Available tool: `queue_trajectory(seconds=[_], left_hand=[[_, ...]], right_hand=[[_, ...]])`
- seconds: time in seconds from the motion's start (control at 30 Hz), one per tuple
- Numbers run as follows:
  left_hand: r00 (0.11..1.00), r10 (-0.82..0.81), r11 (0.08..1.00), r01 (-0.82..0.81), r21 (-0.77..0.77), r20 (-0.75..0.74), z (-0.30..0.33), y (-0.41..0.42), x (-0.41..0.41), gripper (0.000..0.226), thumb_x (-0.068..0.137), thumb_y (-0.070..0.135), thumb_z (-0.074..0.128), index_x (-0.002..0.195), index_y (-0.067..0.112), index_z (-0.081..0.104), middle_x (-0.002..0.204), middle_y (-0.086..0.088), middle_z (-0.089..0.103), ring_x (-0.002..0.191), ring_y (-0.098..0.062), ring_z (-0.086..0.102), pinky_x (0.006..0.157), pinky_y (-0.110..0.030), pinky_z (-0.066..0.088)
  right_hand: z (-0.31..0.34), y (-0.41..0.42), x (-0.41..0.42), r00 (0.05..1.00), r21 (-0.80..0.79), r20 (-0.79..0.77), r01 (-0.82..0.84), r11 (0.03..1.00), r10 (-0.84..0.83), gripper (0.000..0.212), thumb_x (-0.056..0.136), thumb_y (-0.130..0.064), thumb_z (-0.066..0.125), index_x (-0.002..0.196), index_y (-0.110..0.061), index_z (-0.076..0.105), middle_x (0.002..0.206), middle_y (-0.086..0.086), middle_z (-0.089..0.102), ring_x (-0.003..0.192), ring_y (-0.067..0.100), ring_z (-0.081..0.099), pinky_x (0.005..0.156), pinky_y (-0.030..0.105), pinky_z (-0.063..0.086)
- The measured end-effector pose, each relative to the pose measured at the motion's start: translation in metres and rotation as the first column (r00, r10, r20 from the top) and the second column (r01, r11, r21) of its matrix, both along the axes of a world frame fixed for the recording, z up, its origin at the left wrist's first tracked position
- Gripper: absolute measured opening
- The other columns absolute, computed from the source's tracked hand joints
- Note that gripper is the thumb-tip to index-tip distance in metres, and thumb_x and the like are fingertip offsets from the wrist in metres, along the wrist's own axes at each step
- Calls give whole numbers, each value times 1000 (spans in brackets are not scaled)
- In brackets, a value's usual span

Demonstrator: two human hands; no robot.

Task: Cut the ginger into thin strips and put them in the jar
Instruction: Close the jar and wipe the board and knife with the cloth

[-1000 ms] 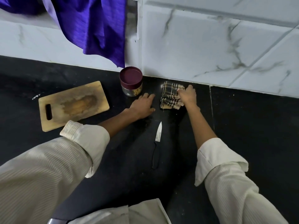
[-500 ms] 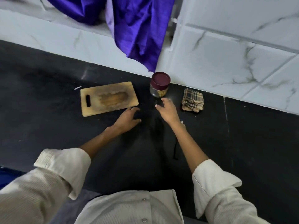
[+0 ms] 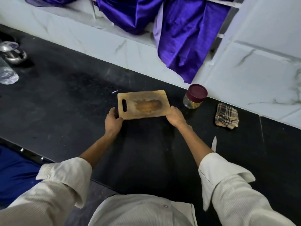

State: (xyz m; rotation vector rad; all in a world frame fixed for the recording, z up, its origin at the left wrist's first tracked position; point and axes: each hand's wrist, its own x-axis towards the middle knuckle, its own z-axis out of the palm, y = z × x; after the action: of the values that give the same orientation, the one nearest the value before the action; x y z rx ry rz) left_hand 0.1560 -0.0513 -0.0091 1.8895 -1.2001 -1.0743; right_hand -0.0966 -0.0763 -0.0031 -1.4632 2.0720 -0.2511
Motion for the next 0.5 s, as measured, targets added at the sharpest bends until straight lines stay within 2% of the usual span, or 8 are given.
queue_trajectory(seconds=[0.03, 0.1, 0.17, 0.23, 0.3, 0.4, 0.5], left_hand=[[1000, -11, 1000, 11, 18, -15, 0, -4, 0, 66, 90, 3, 53, 150, 12, 27, 145, -11, 43, 131, -26, 44, 106, -35, 37], [999, -36, 999, 37, 35, -30, -2, -11, 1, 65, 90, 1, 51, 149, 12, 26, 133, -2, 48, 122, -20, 47, 97, -31, 40], [999, -50, 998, 51, 27, -16, -1, -18, -1, 56, 89, -1, 48, 142, 11, 36, 111, 3, 49, 105, -16, 50, 84, -29, 41], [999, -49, 998, 49, 41, -19, -3, -27, -2, 46, 86, 2, 48, 131, 14, 46, 105, 3, 54, 102, -20, 56, 80, -32, 44], [998, -54, 996, 56, 66, -32, -3, -35, -3, 37, 82, 12, 53, 119, 13, 52, 105, -3, 61, 100, -26, 59, 82, -38, 49], [998, -69, 993, 68, 96, 9, -11, -49, 0, 48, 67, 31, 53, 110, 11, 55, 110, -11, 59, 101, -31, 57, 89, -48, 50], [992, -92, 982, 75, 175, 89, -19, -58, 3, 39, 79, 21, 55, 113, 3, 53, 125, -16, 45, 113, -35, 45, 98, -50, 43]], right_hand=[[0, -7, 4, 1000, -3, -20, -6, 1000, 6, 34, 94, -9, 44, 125, 0, 56, 127, 20, 56, 119, 39, 55, 93, 43, 45], [-2, -19, 12, 998, 12, -56, -7, 1000, 8, 38, 95, -11, 43, 131, 0, 54, 133, 20, 51, 122, 40, 51, 98, 44, 44], [-1, -27, 16, 996, 44, -91, 5, 999, -1, 40, 96, -11, 45, 134, 1, 51, 137, 20, 47, 125, 39, 49, 100, 45, 42], [-5, -38, 14, 993, 52, -114, 9, 999, -3, 38, 95, -10, 47, 131, 1, 54, 135, 21, 49, 123, 38, 50, 99, 45, 43], [-9, -47, 8, 992, 58, -130, 12, 998, -4, 35, 94, -10, 49, 126, 2, 56, 132, 23, 52, 120, 39, 53, 96, 44, 44], [-17, -58, 5, 986, 82, -164, 28, 996, -14, 36, 95, -11, 50, 129, 2, 53, 137, 23, 47, 122, 38, 51, 98, 43, 43], [-21, -61, 8, 985, 86, -163, 80, 993, -65, 41, 96, -10, 49, 136, 1, 48, 145, 22, 38, 130, 38, 44, 105, 43, 39]])
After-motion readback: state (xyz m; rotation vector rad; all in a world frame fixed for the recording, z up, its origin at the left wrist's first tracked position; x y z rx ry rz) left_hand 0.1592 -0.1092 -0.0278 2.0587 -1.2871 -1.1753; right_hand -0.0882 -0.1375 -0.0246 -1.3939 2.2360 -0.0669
